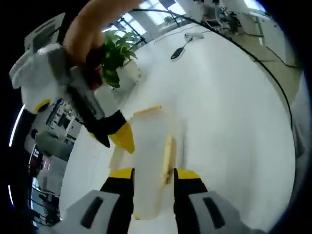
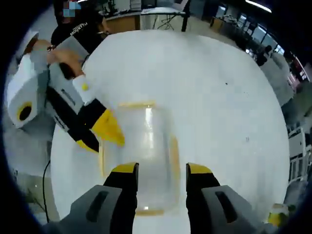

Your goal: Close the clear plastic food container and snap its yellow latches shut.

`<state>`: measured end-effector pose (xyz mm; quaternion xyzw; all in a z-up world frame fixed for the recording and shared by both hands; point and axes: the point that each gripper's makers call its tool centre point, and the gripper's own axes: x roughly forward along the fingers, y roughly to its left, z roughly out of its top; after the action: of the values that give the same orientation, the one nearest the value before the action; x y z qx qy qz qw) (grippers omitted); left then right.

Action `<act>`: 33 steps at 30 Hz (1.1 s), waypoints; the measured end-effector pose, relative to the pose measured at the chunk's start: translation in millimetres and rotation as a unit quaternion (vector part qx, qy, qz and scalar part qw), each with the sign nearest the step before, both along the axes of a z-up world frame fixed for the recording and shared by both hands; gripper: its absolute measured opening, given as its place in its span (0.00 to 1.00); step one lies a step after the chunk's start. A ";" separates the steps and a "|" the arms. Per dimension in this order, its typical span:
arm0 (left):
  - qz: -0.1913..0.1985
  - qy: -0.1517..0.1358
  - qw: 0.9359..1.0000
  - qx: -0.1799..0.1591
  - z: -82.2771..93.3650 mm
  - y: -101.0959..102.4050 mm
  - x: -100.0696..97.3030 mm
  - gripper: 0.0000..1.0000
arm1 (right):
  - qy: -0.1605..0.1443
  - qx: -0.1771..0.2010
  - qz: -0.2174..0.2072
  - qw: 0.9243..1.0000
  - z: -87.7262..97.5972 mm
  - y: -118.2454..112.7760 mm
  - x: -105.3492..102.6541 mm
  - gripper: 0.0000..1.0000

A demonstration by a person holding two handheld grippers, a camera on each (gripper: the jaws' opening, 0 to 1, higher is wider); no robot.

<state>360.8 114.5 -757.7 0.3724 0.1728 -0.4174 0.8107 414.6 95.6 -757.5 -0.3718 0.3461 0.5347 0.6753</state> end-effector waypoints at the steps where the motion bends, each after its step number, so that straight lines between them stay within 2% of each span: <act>1: 0.014 0.015 0.999 -0.026 4.2 3.0 0.3 0.25 | 0.006 0.038 -0.025 0.999 6.5 0.7 -2.2 0.37; 2: 0.022 0.024 0.998 -0.051 8.5 5.9 1.3 0.25 | 0.010 0.098 -0.049 0.994 18.1 2.7 -6.0 0.39; 3: 0.046 0.031 0.994 -0.094 16.0 11.8 5.8 0.26 | 0.002 0.124 -0.067 0.990 24.0 -0.5 -6.9 0.40; 4: 0.056 0.036 0.991 -0.120 20.5 15.0 8.1 0.27 | -0.011 0.142 -0.079 0.987 27.7 -4.5 -7.8 0.42; 6: 0.097 0.065 0.976 -0.181 25.3 25.3 12.4 0.36 | -0.041 0.167 -0.110 0.979 29.7 -22.0 -12.1 0.47; 7: 0.132 0.084 0.965 -0.209 26.7 34.2 16.3 0.41 | -0.042 0.166 -0.112 0.979 28.2 -24.9 -14.5 0.50; 8: 0.151 0.082 0.958 -0.229 30.1 40.0 20.7 0.47 | -0.046 0.169 -0.122 0.977 24.2 -32.8 -21.3 0.54; 9: 0.164 0.067 0.949 -0.262 38.0 45.4 25.7 0.52 | -0.051 0.172 -0.135 0.974 21.7 -37.8 -23.0 0.58; 10: 0.165 0.058 0.946 -0.273 41.1 47.9 28.1 0.58 | -0.059 0.181 -0.155 0.969 19.7 -43.4 -24.0 0.60; 11: 0.172 0.050 0.942 -0.282 42.7 51.3 30.8 0.68 | -0.064 0.192 -0.166 0.965 19.1 -45.8 -24.6 0.61; 12: 0.176 0.045 0.942 -0.283 41.0 54.9 32.3 0.74 | -0.066 0.206 -0.177 0.960 18.7 -46.9 -26.1 0.62; 13: 0.176 0.048 0.944 -0.275 37.0 56.5 32.1 0.78 | -0.059 0.216 -0.189 0.956 14.8 -49.8 -28.2 0.62; 16: 0.183 0.056 0.950 -0.245 21.1 62.2 30.7 0.76 | -0.035 0.229 -0.220 0.948 1.8 -56.4 -33.3 0.61; 18: 0.174 0.056 0.953 -0.239 12.8 59.7 28.6 0.80 | -0.034 0.230 -0.240 0.942 -6.2 -60.9 -31.7 0.63; 20: 0.167 0.070 0.955 -0.234 2.9 55.7 26.0 0.82 | -0.034 0.229 -0.244 0.942 -12.7 -60.6 -32.5 0.65; 22: 0.165 0.078 0.958 -0.219 -6.4 53.4 26.1 0.81 | -0.016 0.208 -0.252 0.945 -24.7 -62.0 -36.7 0.65; 23: 0.163 0.085 0.962 -0.202 -14.2 52.8 25.7 0.80 | -0.003 0.191 -0.264 0.945 -31.4 -64.9 -39.1 0.63; 25: 0.173 0.111 0.967 -0.149 -31.5 57.5 22.9 0.77 | -0.006 0.166 -0.250 0.954 -39.0 -65.3 -39.7 0.59; 27: 0.164 0.100 0.970 -0.152 -30.2 53.9 26.1 0.76 | -0.008 0.155 -0.241 0.958 -42.7 -64.2 -38.9 0.57; 29: 0.163 0.095 0.970 -0.156 -27.6 54.0 29.0 0.73 | -0.010 0.157 -0.239 0.958 -43.0 -60.9 -38.0 0.54; 31: 0.161 0.103 0.969 -0.155 -27.9 53.2 31.1 0.68 | -0.009 0.162 -0.235 0.958 -42.1 -57.6 -37.2 0.51; 33: 0.155 0.115 0.971 -0.138 -31.7 53.2 28.1 0.59 | -0.002 0.158 -0.236 0.959 -44.0 -56.1 -37.1 0.49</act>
<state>388.9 167.7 -789.3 0.1748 0.2611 -0.3464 0.8839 377.6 39.5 -801.5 -0.1692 0.3339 0.4069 0.8333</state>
